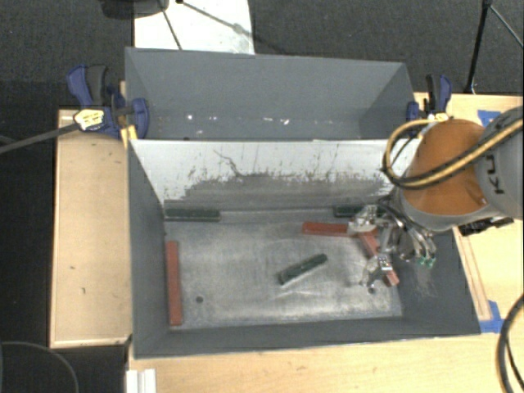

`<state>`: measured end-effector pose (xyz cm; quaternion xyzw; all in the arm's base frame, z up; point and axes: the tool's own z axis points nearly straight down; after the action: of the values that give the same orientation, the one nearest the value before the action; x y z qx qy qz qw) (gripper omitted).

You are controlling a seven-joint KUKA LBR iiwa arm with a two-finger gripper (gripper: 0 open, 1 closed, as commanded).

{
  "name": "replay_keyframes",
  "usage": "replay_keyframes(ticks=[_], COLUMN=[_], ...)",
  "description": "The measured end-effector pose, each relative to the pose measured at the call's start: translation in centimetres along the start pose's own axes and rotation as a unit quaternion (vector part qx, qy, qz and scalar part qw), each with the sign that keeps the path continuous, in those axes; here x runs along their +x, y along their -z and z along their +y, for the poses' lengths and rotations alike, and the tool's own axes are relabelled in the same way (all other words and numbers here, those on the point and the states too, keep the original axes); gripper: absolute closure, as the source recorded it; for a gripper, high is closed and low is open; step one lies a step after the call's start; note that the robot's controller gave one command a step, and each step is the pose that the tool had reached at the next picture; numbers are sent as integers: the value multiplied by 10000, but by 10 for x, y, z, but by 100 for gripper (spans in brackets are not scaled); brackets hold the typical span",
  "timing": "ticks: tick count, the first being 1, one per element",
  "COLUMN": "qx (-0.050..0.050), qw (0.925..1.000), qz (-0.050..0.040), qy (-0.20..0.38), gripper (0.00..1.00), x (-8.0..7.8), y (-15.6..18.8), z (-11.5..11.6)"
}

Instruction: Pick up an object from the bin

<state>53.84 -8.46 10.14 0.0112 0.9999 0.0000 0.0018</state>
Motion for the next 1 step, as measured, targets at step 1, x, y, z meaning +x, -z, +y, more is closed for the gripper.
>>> replay_keyframes(ticks=[1], qx=[-10], qw=[9985], qz=[1], qy=[550], gripper=[100], x=[27], y=[-25], z=[73])
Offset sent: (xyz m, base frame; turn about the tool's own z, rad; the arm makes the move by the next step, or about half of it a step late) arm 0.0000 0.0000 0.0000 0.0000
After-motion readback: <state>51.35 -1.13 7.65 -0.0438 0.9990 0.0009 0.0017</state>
